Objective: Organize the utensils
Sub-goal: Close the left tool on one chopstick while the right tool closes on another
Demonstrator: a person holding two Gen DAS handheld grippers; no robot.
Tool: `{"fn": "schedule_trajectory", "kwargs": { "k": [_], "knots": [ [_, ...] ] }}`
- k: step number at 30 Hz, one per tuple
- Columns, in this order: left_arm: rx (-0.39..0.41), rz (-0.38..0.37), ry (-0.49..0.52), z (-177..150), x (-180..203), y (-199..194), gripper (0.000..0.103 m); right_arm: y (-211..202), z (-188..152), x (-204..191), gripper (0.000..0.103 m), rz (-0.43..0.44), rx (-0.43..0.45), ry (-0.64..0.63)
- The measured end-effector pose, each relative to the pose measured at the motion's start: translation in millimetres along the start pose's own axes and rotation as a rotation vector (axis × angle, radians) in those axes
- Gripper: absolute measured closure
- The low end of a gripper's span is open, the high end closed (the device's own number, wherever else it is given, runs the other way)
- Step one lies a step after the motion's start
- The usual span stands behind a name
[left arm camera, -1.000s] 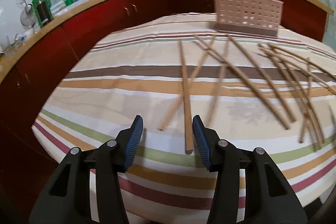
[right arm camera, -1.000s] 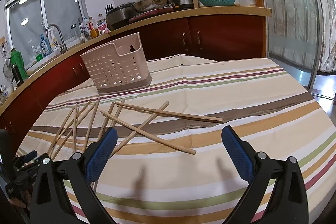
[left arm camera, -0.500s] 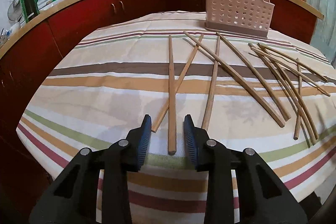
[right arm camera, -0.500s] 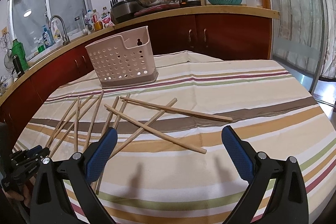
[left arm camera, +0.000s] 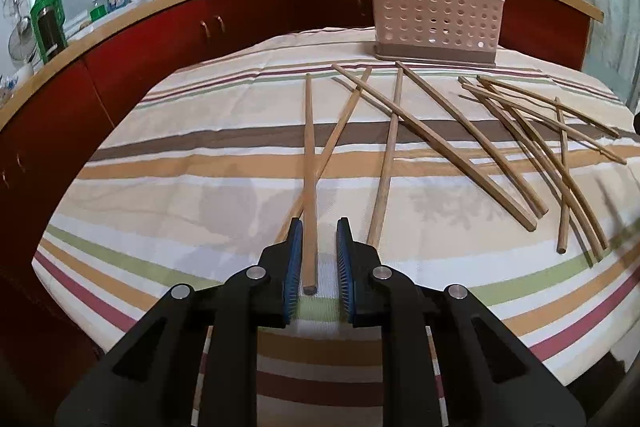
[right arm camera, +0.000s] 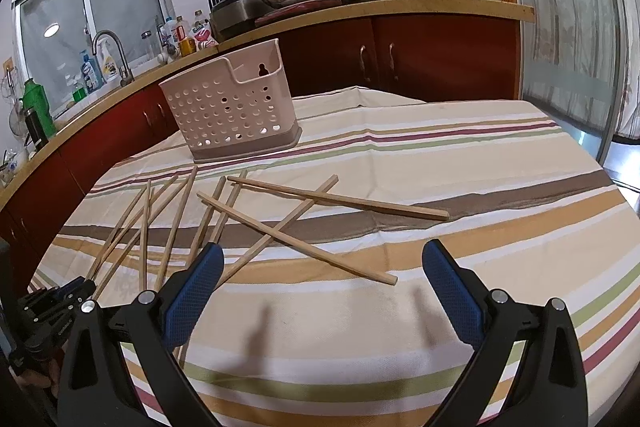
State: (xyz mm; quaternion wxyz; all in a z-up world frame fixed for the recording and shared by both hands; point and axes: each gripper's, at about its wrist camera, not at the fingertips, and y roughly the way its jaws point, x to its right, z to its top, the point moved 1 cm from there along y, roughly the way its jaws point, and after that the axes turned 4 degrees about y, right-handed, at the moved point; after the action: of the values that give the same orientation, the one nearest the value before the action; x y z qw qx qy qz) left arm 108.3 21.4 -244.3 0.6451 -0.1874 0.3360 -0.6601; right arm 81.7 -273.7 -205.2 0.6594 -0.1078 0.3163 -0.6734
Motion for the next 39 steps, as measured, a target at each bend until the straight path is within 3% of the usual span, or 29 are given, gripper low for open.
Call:
{"fn": "schedule_trajectory", "kwargs": {
  "k": [7,18,25,26,27,29,32,36,39],
  "knots": [
    [0.016,-0.01,0.021,0.5,4.2,1.7,0.096,5.3,1.3,11.5,0.007,-0.01,-0.009,0.004],
    [0.029,-0.046,-0.001,2.9,-0.7,1.5,0.097,15.4,-4.6,21.5,0.008,-0.028,-0.034,-0.111],
    [0.028,-0.048,-0.009,4.5,-2.4,4.1,0.097,41.8,0.7,14.6,0.009,0.024,-0.146,-0.161],
    [0.029,-0.047,-0.011,4.2,-3.3,3.8,0.097,46.1,-0.2,13.6,0.014,0.026,-0.172,-0.167],
    [0.028,-0.048,-0.015,4.5,-4.2,4.1,0.097,50.0,-1.6,13.3,0.032,0.031,-0.198,-0.171],
    [0.027,-0.049,-0.019,3.7,-5.3,3.5,0.097,51.5,-4.9,12.9,0.05,0.009,-0.212,-0.188],
    [0.027,-0.049,-0.023,3.0,-6.9,3.0,0.097,45.8,-10.2,8.4,0.059,0.0,-0.228,-0.237],
    [0.034,-0.045,-0.029,3.4,-10.3,1.4,0.097,31.8,-21.7,-0.8,0.083,0.06,-0.266,-0.252],
    [0.035,-0.045,-0.038,3.0,-13.2,1.5,0.097,26.8,-27.0,-6.1,0.084,0.096,-0.276,-0.262]
  ]
}}
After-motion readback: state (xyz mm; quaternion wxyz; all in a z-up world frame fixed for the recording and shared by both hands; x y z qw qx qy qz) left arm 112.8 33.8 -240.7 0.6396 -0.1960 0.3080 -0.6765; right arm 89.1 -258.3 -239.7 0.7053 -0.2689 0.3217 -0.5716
